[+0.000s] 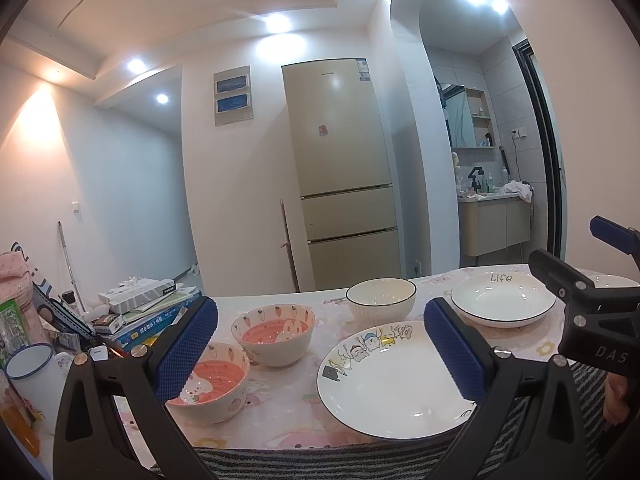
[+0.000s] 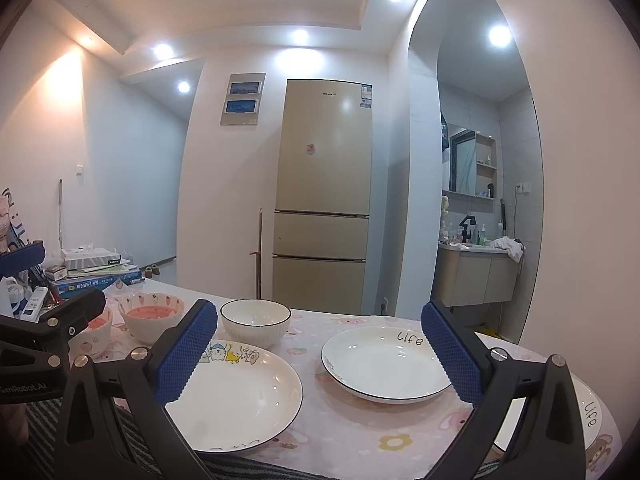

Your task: Organize plates and bowls

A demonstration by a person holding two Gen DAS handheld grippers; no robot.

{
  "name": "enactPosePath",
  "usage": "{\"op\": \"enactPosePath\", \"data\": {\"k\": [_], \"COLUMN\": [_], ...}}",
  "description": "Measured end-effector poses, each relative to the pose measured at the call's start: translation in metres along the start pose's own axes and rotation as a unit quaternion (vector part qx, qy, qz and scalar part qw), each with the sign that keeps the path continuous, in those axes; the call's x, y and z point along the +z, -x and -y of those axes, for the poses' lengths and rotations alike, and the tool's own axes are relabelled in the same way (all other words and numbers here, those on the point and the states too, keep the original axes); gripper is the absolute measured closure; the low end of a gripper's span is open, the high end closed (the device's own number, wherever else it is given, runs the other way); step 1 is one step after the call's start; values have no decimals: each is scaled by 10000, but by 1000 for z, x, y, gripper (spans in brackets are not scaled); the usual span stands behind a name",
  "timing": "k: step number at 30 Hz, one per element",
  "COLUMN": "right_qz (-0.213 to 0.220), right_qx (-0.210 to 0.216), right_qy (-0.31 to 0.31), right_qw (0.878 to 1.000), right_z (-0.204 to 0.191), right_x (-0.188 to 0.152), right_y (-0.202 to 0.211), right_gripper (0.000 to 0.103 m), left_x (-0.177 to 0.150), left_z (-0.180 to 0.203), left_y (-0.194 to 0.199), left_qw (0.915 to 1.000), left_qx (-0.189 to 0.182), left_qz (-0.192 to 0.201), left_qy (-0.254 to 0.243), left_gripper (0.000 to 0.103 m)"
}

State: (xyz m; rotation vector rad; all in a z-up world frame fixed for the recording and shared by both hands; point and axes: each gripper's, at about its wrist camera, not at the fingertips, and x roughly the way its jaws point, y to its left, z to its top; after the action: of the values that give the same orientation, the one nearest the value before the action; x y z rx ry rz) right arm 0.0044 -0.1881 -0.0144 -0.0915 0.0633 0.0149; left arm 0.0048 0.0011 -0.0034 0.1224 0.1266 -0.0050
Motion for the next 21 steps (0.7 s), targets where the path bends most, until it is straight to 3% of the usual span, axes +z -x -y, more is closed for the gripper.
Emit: {"op": "enactPosePath", "data": {"k": [21], "right_qz": [2], "right_qx": [-3], "right_qy": [3], "right_qw": [10000], "right_z": [1], "right_x": [-1], "right_y": [0], "right_gripper": [0], "left_x": [2], "left_z": [1], "left_y": [-1], "left_qw": [10000], "left_qx": [7], "left_qz": [-3], "left_qy": [-31], "left_gripper": [0]}}
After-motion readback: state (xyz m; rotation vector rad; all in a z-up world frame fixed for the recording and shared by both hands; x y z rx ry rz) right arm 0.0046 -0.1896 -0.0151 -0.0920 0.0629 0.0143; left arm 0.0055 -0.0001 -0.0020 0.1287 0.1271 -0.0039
